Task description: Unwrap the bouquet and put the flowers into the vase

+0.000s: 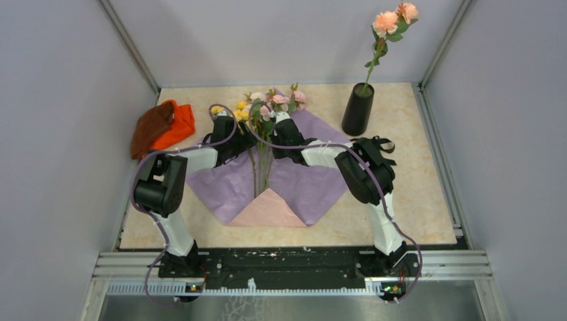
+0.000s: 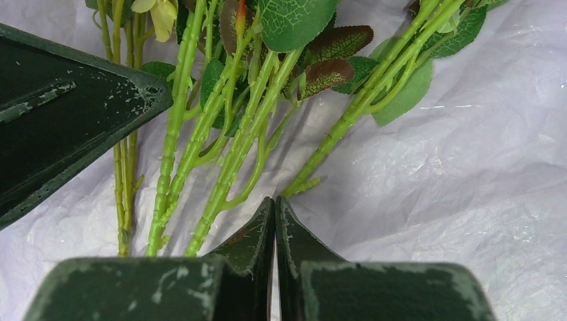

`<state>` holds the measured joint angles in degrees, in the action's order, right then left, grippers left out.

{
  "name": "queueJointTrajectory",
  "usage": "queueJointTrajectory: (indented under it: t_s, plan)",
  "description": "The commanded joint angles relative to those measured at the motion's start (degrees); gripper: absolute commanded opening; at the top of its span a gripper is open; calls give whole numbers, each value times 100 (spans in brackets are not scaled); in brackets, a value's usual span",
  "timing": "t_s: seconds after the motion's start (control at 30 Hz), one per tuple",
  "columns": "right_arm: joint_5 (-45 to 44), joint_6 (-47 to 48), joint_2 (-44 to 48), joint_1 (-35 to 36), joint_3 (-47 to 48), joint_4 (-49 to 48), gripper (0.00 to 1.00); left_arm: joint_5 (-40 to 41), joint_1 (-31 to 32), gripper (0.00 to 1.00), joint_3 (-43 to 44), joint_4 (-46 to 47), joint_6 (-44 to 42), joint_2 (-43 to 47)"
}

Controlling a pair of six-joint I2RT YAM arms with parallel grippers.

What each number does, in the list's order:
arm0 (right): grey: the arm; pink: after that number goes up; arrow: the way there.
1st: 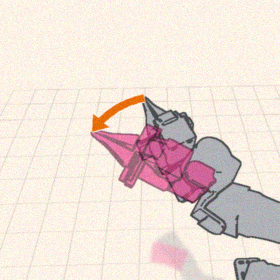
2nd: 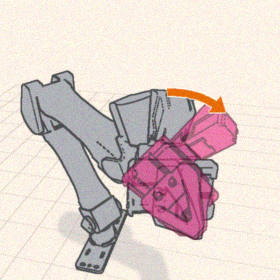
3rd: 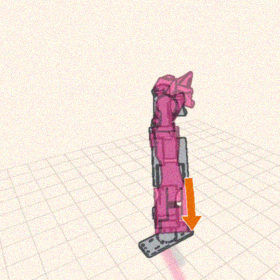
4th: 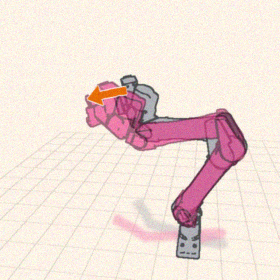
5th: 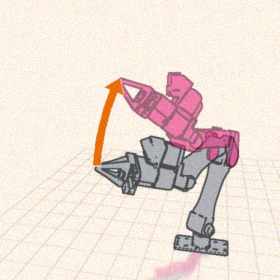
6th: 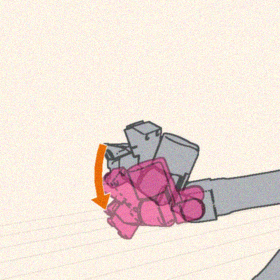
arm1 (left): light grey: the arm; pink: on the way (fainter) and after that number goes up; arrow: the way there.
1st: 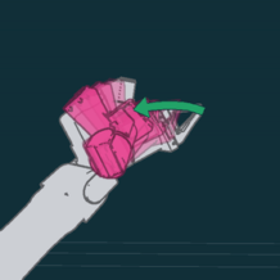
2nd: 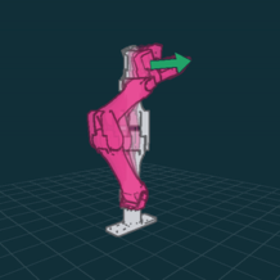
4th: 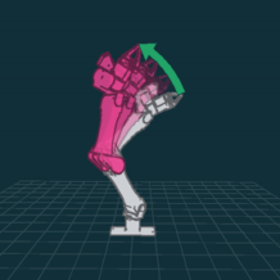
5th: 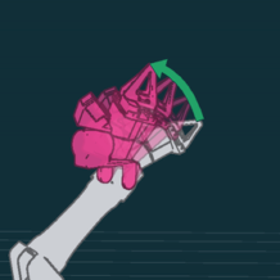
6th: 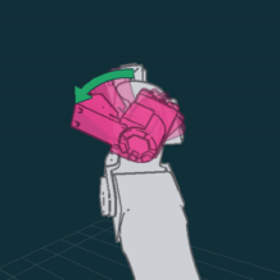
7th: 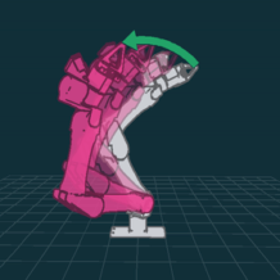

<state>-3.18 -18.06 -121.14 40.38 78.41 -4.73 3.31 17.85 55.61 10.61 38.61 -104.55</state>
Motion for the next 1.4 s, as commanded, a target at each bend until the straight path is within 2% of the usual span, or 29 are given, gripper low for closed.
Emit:
queueJointTrajectory:
  t_s: [0.0,0.07,0.17,0.23,0.73,0.87,1.13,1.37]
  plan:
    - [-228,125,240,-57,-184,68,0,-13,-44,84,-295,-638,31,-74]
    - [-259,139,392,-57,-278,56,4,16,-44,84,-333,-664,20,62]
    - [-273,152,646,-57,-440,-19,34,31,-41,84,-393,-702,18,274]
    - [-277,160,839,-48,-562,-80,43,63,-36,84,-433,-762,4,419]
    - [-596,103,1788,156,-1270,-279,46,375,110,86,-1103,-1228,-147,1761]
    - [-703,62,1975,162,-1457,-415,46,247,599,85,-1472,-1265,-98,2210]
    - [-932,43,2209,158,-1612,-472,46,209,2324,86,-1595,-1544,384,2524]
    - [-1111,68,2401,156,-1713,-548,46,343,3087,85,-2104,-2209,895,3524]
